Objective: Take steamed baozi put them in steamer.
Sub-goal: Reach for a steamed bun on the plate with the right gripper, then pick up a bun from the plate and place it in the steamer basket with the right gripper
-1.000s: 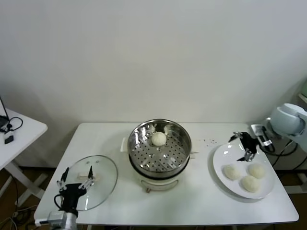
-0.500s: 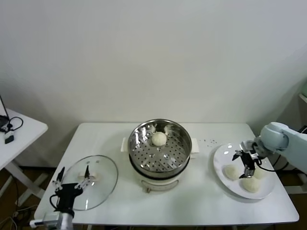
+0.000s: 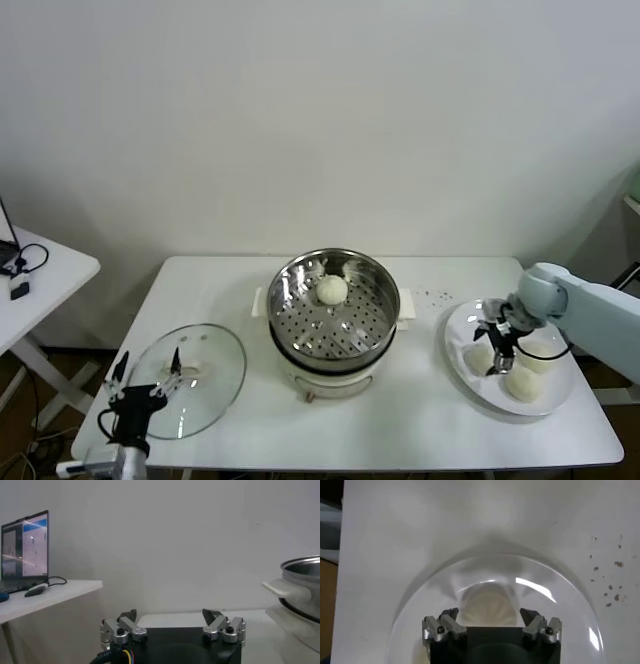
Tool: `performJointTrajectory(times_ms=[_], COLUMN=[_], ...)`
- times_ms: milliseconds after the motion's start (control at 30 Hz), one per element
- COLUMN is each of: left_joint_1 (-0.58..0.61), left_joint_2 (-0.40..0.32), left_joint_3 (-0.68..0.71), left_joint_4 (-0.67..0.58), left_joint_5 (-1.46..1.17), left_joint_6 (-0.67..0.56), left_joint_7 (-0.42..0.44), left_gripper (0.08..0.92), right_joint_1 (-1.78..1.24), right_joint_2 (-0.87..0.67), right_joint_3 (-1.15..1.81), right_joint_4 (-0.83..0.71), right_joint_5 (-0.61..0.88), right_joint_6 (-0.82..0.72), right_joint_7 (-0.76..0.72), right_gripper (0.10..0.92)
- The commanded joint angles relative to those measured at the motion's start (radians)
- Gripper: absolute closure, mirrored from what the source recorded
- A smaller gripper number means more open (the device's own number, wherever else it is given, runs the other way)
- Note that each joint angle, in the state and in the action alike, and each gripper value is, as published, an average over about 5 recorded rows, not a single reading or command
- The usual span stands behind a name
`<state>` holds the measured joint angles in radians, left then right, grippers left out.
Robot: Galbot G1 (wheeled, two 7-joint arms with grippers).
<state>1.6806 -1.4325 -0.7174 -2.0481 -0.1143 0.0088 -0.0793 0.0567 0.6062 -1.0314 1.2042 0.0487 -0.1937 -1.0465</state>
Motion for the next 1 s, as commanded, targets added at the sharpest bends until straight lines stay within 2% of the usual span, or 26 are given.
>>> performJointTrajectory(times_ms=[33,633,1000], left_joint_1=[0.0,-0.001,0.004], left_joint_2=[-0.001,-0.005,0.016], left_joint_3=[-0.003,-0.001,-0.009], left_joint_4=[-0.001,-0.006,-0.004], left_joint_5=[-0.001,-0.005,-0.01], left_joint_6=[0.001,0.003,-0.001], left_joint_7=[0.0,-0.001,0.001], left_gripper=[0.177,0.177,0.177], right_joint_1=[-0.019,-0.007,0.25], right_joint_2=[0.03,0.016,-0.033], right_joint_3=[0.01,0.012,-0.109], right_joint_4=[-0.034,-0.019,0.067], right_joint_5=[-0.013,0.01,0.196], right_joint_6=[-0.005,-0.011,-0.039], right_joint_7=[-0.005,-0.005,-0.02], right_gripper=[0.203,0.329,0.342])
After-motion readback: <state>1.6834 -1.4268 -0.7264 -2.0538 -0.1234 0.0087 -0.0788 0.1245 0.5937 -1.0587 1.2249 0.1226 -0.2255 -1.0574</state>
